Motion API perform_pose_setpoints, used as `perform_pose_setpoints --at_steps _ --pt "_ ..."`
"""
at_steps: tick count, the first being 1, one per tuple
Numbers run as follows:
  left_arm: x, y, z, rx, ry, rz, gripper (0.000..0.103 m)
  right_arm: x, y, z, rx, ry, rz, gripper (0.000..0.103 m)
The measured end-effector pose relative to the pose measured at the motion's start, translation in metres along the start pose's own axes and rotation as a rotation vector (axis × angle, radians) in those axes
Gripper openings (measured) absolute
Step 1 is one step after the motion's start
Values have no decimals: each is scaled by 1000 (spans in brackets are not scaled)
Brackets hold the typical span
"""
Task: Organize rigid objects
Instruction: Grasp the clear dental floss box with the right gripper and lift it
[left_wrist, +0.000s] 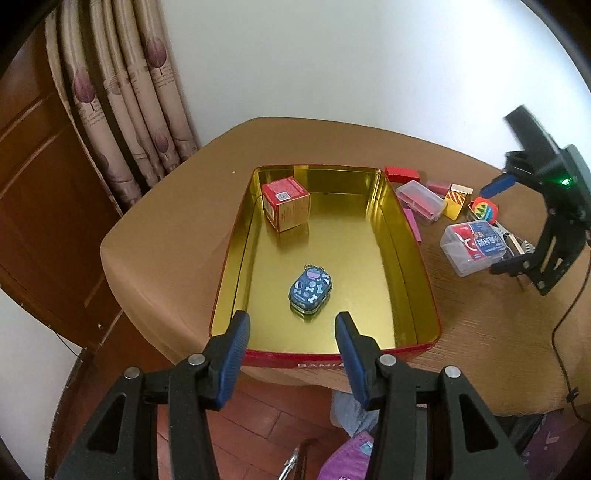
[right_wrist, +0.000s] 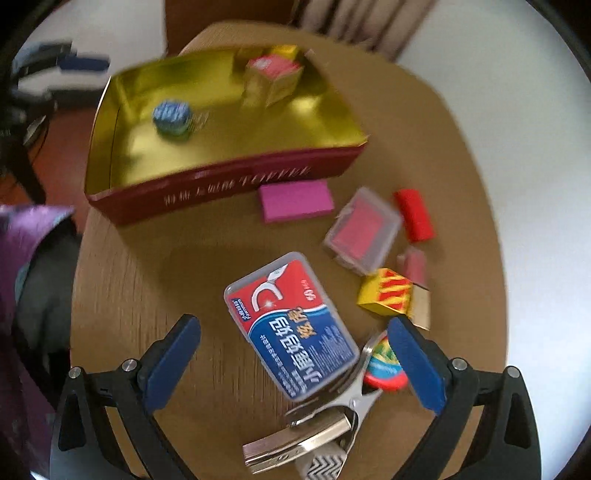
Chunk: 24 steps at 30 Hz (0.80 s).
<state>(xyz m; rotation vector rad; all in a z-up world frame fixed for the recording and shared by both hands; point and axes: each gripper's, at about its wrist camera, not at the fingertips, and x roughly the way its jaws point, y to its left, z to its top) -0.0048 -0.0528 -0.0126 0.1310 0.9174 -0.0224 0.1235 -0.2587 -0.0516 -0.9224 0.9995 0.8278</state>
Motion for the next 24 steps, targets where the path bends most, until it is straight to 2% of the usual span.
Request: perform_pose_setpoints --at_steps 5,6,7,8,9,10,12,15,18,21,24 --pt "4 -7 5 28 12 0 49 26 -7 9 -58 52 19 101" --pt "6 -9 5 31 16 -1 49 31 -9 11 -56 66 44 100" --pt "7 -11 6 36 22 2 49 39 -11 11 -43 89 88 96" --pt "8 -12 6 41 26 4 49 47 -13 11 -7 125 136 73" --pt "10 -14 5 46 32 7 49 46 -19 12 61 106 189 61" --pt "11 -15 6 49 35 10 49 43 -23 12 99 86 195 61" --pt "10 -14 6 47 35 14 49 35 -20 8 141 52 147 61" --pt "7 -14 8 33 34 12 49 10 -21 -10 306 -47 164 61" --pt "5 -19 9 37 42 -18 49 -32 -32 -56 565 -199 142 61" --pt "0 -36 8 74 45 -65 49 -67 -29 -120 810 -291 84 61" --pt "-3 -62 8 135 50 -139 49 -81 -13 -187 979 -295 -12 61"
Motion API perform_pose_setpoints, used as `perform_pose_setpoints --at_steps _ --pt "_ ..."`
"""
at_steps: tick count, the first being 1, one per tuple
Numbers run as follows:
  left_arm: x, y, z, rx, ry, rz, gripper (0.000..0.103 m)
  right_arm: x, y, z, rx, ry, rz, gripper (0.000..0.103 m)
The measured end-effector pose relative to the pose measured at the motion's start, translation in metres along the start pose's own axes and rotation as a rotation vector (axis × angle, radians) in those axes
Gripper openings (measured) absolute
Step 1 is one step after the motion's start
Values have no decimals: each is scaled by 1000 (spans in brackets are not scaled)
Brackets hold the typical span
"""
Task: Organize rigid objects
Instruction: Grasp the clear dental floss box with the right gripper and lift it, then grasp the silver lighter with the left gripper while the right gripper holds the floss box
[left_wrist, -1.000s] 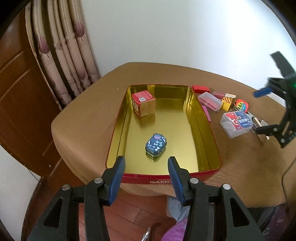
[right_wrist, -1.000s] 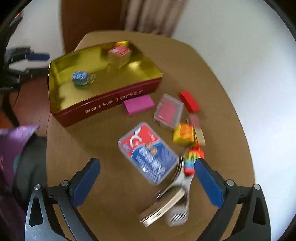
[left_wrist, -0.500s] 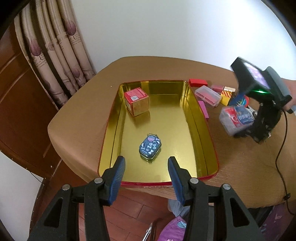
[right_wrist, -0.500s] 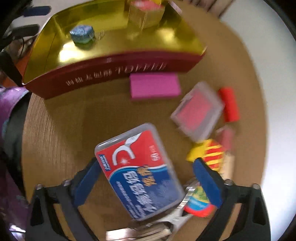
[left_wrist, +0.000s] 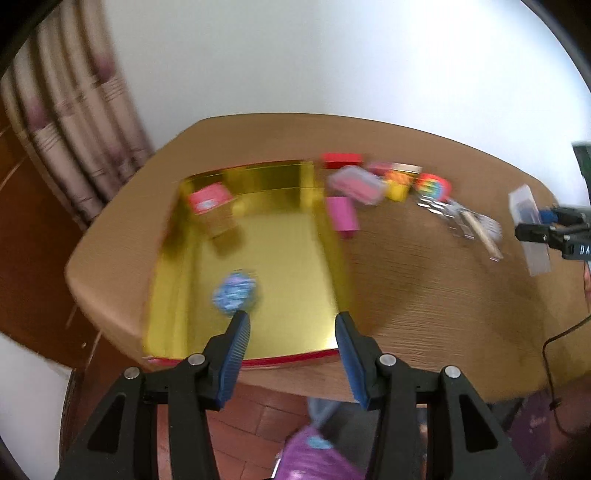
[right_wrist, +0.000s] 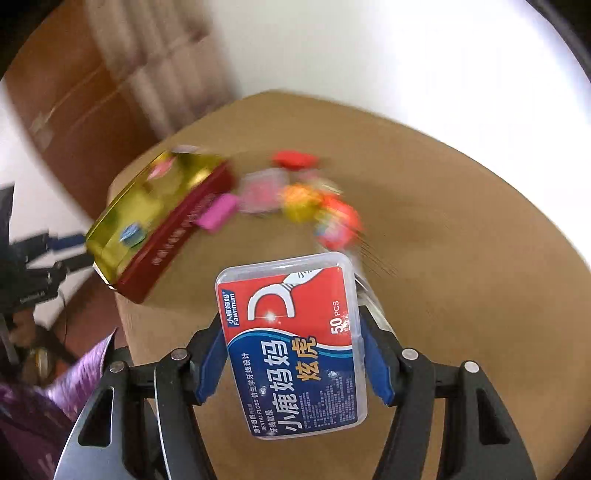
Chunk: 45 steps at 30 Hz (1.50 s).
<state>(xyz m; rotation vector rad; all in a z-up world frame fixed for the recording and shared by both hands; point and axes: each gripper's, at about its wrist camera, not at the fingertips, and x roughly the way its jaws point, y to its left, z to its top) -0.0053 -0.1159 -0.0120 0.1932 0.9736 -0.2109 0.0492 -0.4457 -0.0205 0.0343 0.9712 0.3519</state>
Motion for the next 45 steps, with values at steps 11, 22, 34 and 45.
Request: perform_pose_setpoints --at_steps 11,22,34,45 --pt "54 -131 45 39 233 -447 49 -25 -95 -100 289 -59 -102 61" --pt "106 -180 80 -26 312 -394 49 -29 -109 -125 314 -128 -27 61" --pt "139 -186 87 -118 403 -391 43 -24 -116 -131 338 -134 10 61" --pt "133 -182 82 -116 361 -363 21 -24 -114 -133 330 -113 -6 59"
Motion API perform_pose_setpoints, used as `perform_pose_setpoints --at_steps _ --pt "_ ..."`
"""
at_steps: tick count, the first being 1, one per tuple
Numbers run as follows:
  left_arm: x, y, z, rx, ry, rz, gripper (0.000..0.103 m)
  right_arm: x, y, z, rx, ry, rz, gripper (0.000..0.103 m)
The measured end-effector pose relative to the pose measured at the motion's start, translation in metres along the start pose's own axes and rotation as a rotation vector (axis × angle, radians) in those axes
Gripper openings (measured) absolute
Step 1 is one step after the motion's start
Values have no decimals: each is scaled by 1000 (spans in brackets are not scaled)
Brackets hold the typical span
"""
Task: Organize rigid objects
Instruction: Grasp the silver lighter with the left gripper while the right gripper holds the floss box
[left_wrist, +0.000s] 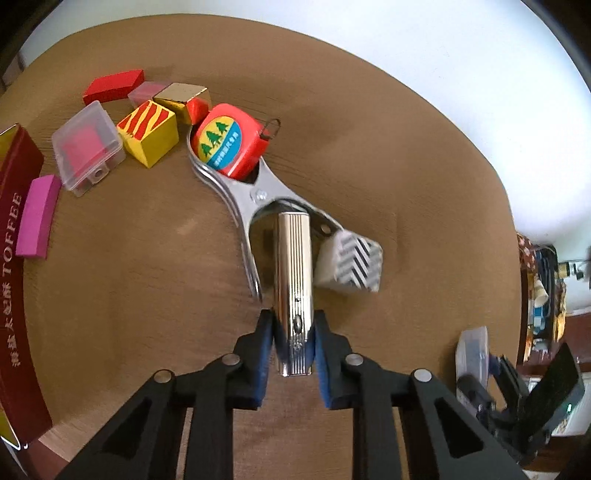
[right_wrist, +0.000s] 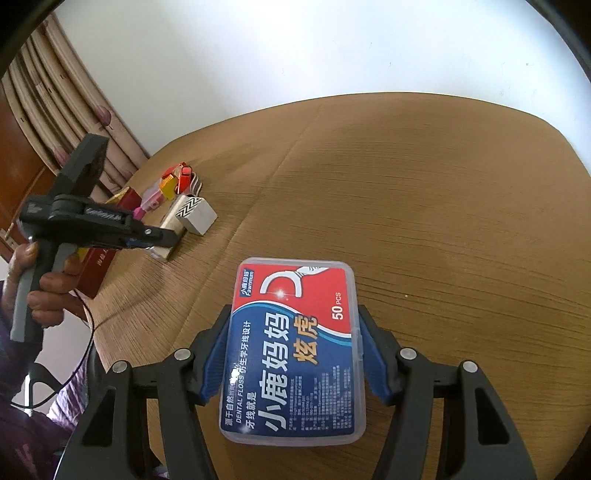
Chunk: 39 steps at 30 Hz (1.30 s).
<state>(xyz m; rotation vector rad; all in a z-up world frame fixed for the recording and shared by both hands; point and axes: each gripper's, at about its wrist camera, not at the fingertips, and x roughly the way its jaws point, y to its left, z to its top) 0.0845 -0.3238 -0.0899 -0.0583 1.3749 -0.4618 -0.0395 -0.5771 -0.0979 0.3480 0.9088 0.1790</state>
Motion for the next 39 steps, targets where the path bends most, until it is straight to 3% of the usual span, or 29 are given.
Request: perform_pose_setpoints --at_steps 6,11,17,22,28,31,35,39 --pt "-33 -7 -35 75 -57 -14 21 0 6 0 -13 17 -39 59" --pt "-73 10 -58 68 -105 -43 21 0 11 1 -16 25 -73 58" --pt "-132 68 -65 -23 -203 5 21 -11 23 5 -12 -7 -74 58" --pt "-164 146 -63 -135 -258 140 21 -13 45 11 -25 -25 -31 58" --pt "-166 228 -44 -226 -256 276 21 -11 76 16 -59 -28 1 58" --pt "-160 250 -31 -228 -238 286 21 -9 84 17 -71 -20 2 58" --pt "-154 244 -13 -187 -232 245 21 -7 90 19 -67 -10 4 58" --pt "-133 230 16 -130 -221 256 21 -6 96 21 -67 -3 2 58"
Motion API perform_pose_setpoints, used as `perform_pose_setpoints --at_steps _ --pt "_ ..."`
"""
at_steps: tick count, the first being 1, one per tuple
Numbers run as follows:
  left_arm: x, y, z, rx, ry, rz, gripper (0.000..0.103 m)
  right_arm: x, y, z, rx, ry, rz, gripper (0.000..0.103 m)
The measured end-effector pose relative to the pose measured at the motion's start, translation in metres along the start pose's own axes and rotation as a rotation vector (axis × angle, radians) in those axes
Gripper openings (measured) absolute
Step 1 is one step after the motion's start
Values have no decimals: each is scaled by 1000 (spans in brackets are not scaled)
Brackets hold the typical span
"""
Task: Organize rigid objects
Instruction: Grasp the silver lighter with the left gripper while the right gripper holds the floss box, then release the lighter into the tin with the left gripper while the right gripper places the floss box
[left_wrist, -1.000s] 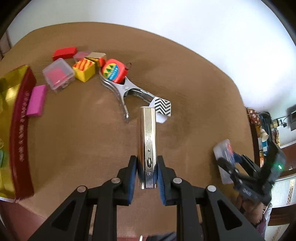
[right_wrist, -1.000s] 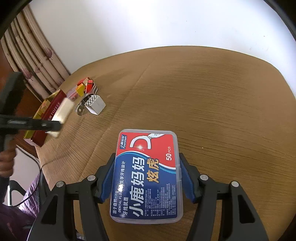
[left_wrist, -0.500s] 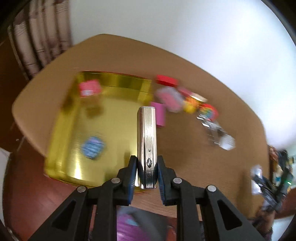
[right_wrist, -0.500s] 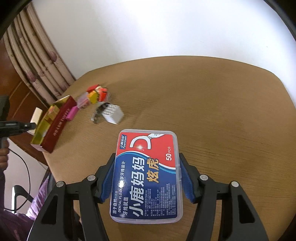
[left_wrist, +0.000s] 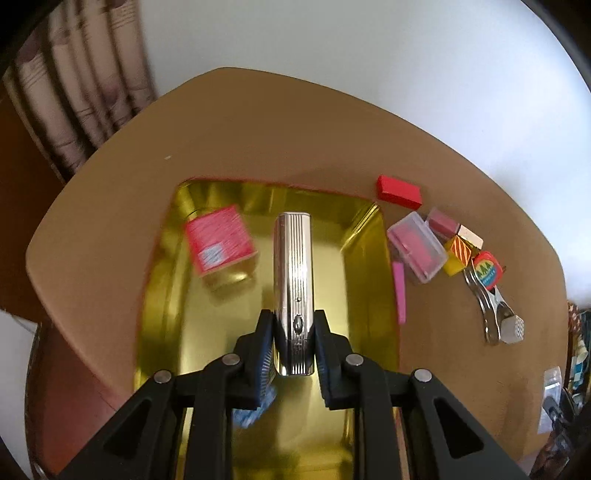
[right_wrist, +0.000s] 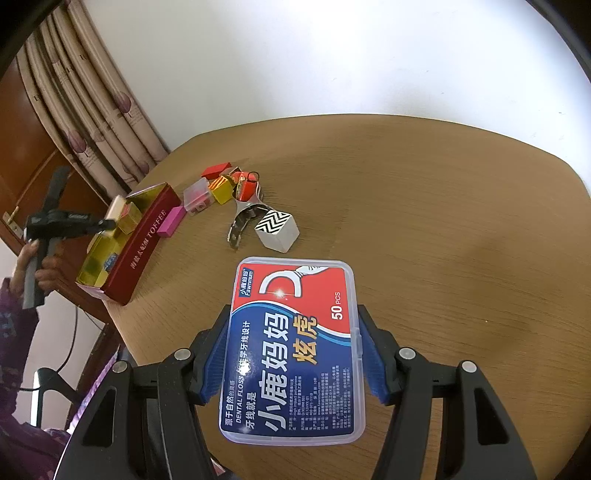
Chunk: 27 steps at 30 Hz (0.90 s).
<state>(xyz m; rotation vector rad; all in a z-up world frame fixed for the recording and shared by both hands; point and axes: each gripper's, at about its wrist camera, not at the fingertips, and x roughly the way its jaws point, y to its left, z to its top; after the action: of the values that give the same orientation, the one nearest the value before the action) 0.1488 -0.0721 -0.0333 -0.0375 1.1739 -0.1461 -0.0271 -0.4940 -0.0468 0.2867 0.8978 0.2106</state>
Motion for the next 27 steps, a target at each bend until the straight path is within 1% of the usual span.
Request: perform_pose_setpoints --at_steps 6,9,12,15,16,18,19,20,21,22,24,27 --pt "35 -12 23 6 24 31 22 1 9 2 -9 3 -2 58" --pt "47 -18 26 35 33 50 21 2 13 4 -15 5 -1 58" --pt "47 -24 28 82 27 99 23 3 20 6 -23 5 9 58" --pt "29 -24 23 97 -20 122 23 2 30 9 -34 -1 27 58" --pt "16 -26 19 84 -52 112 23 1 36 11 -37 -5 41 58" --pt "-11 -17 7 43 -135 90 24 0 51 19 -50 -18 73 58" --pt "-29 -9 -4 3 -190 84 29 0 60 23 -61 -24 93 59" --pt "-41 -2 -14 -25 -225 80 36 1 72 29 -75 -28 119 59" --pt "-53 6 -25 -51 -256 80 40 3 86 36 -92 -30 148 59" --pt "-64 17 -39 -87 -291 95 44 5 96 40 -104 -30 167 59" --pt "-78 37 -62 -142 -339 145 45 15 130 52 -142 -23 239 59" --pt "-84 61 -88 -185 -354 204 45 42 184 67 -181 21 342 59"
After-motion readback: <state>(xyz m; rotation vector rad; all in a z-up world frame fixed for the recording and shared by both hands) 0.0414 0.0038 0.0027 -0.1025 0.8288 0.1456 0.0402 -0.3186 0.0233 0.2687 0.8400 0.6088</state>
